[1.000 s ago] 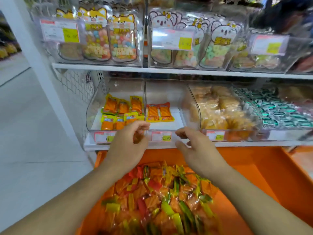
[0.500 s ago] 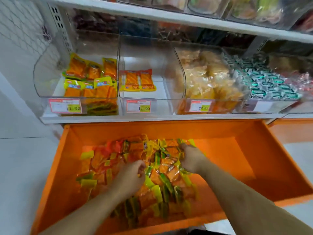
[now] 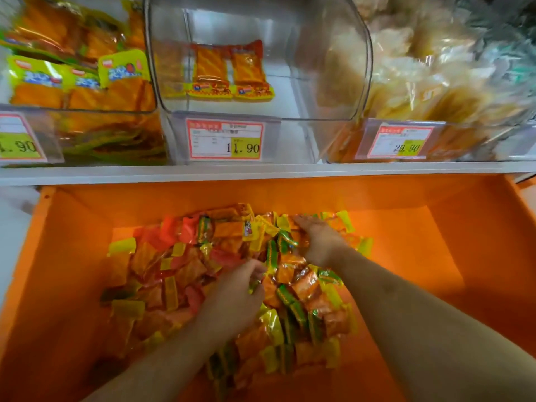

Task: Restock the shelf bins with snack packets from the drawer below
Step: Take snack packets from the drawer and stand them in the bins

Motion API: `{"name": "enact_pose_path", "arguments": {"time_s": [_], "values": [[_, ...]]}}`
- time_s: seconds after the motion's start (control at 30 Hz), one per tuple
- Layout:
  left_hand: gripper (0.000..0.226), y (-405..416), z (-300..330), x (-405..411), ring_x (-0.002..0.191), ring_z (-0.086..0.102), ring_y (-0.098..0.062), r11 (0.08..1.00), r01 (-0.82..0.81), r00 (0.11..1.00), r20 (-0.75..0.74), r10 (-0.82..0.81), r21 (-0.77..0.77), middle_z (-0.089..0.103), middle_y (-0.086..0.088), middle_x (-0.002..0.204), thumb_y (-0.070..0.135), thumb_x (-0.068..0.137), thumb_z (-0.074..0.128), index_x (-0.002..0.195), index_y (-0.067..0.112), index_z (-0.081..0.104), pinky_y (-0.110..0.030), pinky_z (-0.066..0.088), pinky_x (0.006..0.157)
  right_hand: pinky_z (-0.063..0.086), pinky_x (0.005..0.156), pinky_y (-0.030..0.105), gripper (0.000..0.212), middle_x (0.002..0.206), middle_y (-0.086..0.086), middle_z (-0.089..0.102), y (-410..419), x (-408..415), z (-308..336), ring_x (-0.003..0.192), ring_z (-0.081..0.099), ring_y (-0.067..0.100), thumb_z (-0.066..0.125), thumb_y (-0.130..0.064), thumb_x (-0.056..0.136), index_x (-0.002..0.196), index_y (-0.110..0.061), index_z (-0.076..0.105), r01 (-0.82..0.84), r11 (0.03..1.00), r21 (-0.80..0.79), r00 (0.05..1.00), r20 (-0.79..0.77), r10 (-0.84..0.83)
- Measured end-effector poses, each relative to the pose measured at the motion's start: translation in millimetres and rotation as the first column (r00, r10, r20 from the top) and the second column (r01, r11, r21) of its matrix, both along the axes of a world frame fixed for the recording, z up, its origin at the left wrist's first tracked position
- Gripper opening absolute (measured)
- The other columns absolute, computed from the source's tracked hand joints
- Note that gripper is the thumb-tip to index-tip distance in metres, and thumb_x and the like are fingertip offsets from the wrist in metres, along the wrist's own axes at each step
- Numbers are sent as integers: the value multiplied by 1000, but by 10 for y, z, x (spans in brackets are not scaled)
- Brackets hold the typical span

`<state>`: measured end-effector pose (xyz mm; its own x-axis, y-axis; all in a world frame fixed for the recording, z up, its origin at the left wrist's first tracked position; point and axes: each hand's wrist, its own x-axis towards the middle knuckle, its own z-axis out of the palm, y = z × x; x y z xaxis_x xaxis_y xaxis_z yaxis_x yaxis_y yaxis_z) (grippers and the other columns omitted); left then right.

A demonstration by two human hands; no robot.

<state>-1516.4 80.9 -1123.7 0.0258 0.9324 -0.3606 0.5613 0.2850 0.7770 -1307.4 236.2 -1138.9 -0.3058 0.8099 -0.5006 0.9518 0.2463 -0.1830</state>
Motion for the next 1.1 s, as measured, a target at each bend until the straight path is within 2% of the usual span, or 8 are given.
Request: {"name": "enact_pose_path", "arguments": {"time_s": [0.13, 0.23, 0.4, 0.57, 0.7, 0.9, 1.03, 1.1], "values": [[24, -3, 49, -23, 101, 62, 5, 1000, 1, 1000, 13, -1, -11, 68, 20, 106, 22, 95, 64, 113, 37, 64, -22, 52, 91, 39, 118, 50, 101, 169, -1, 27, -146, -54, 57, 153, 28, 33, 75, -49, 85, 164, -31, 15, -88, 996, 21, 993, 87, 86], [24, -31, 141, -54, 102, 61, 5, 1000, 4, 1000, 5, -3, -10, 67, 21, 108, 21, 96, 64, 116, 34, 65, -22, 52, 93, 49, 106, 48, 75, 158, 1, 45, -234, -93, 117, 143, 43, 33, 64, -40, 96, 160, -33, 28, -46, 997, 65, 997, 67, 41], [23, -83, 312, -126, 102, 60, 6, 1000, 4, 1000, 0, -4, 4, 66, 22, 108, 19, 97, 61, 115, 33, 65, -19, 50, 92, 55, 95, 36, 44, 131, 8, 70, -294, -64, 245, 117, 66, 32, 62, -39, 101, 144, -34, 57, 216, 976, -26, 967, -132, -217], [17, -98, 624, -210, 99, 63, 4, 999, -4, 1000, 2, 4, -34, 69, 20, 102, 20, 98, 62, 107, 33, 67, -22, 53, 89, 56, 75, 33, 15, 88, 3, 72, -314, -11, 642, 83, 68, 25, 57, -27, 104, 106, -29, 71, 214, 975, -61, 956, -193, -222], [10, -30, 1071, -332, 95, 67, -3, 1000, -25, 1000, 4, 25, -5, 71, 16, 99, 23, 96, 66, 101, 29, 71, -20, 51, 79, 35, 54, 25, 15, 59, -12, 49, -428, -212, 1296, 55, 43, 8, 62, -21, 104, 92, -17, 70, 211, 966, -152, 921, -299, -248], [29, -95, 2001, -540, 66, 66, -7, 995, -96, 978, 184, 97, -12, 75, 4, 83, 41, 86, 81, 101, 17, 73, -21, 49, 56, 29, 52, 24, 42, 53, -15, 40, -951, -708, 2517, 54, 36, 10, 66, -15, 102, 64, -32, 68, 78, 966, -247, 724, -652, -225], [27, -333, 2543, -715, 90, 76, -17, 995, -74, 946, 322, 50, 61, 80, 3, 96, 33, 86, 83, 111, 24, 76, -41, 62, 81, 37, 62, 33, 19, 64, -5, 42, -1301, -935, 3018, 66, 41, 21, 75, -13, 94, 89, -31, 78, 54, 971, -234, 482, -845, -231], [19, -425, 2734, -831, 84, 76, -11, 988, -93, 945, 323, 50, 119, 80, 7, 89, 19, 89, 81, 106, 23, 75, -33, 59, 74, 40, 64, 35, 29, 63, -5, 48, -1386, -992, 3144, 65, 46, 19, 79, -9, 89, 82, -37, 76, 111, 985, -132, 461, -871, -169]]}}
